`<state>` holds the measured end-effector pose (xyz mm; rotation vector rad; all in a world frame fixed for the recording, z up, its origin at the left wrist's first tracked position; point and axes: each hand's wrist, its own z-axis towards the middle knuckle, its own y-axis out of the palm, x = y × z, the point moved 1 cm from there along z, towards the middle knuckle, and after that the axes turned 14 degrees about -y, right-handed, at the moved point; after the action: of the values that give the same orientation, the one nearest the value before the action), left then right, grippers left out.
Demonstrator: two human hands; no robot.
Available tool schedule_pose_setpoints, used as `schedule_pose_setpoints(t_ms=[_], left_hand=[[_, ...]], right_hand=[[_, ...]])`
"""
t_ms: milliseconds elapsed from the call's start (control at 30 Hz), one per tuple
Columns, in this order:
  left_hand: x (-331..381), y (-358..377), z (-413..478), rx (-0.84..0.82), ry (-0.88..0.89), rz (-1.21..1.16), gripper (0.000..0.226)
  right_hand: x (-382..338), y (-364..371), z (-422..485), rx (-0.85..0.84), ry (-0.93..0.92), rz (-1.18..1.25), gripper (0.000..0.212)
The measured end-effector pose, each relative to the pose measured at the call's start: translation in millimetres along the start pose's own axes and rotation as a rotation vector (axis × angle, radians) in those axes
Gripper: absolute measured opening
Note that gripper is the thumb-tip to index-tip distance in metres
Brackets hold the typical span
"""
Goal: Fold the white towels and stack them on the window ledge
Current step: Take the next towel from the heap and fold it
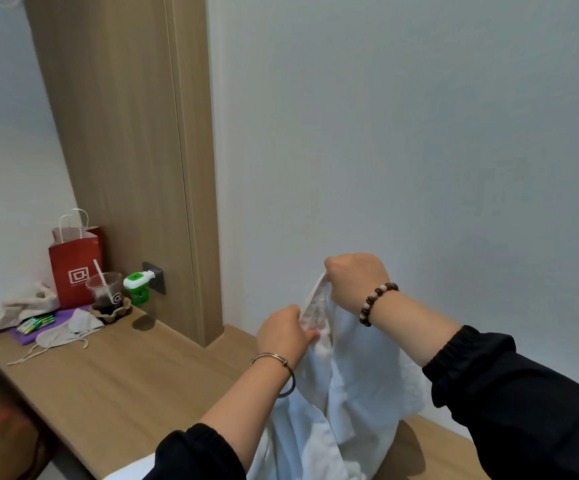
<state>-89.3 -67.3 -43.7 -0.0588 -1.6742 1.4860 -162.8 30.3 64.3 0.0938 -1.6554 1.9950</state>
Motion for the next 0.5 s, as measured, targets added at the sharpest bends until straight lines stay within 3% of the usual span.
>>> schedule_pose_setpoints(t_ms=[200,367,500], left_hand=[[-18.6,27.5,-14.3,-0.108,-0.098,-0.422,0.019],[-12.9,31.2,-14.7,-0.188,-0.074,-0.605,0.020],[-14.5,29.9,-15.3,-0.170,-0.085,-0.874,0.021]], right_hand=[[13.6,-5.5,-1.5,0.064,0.058,0.044,0.011],[18.1,-4.7,-3.3,0.083,0.083,0.088,0.033],[19.1,-4.2,-7.2,0.149,0.055,0.110,0.016]])
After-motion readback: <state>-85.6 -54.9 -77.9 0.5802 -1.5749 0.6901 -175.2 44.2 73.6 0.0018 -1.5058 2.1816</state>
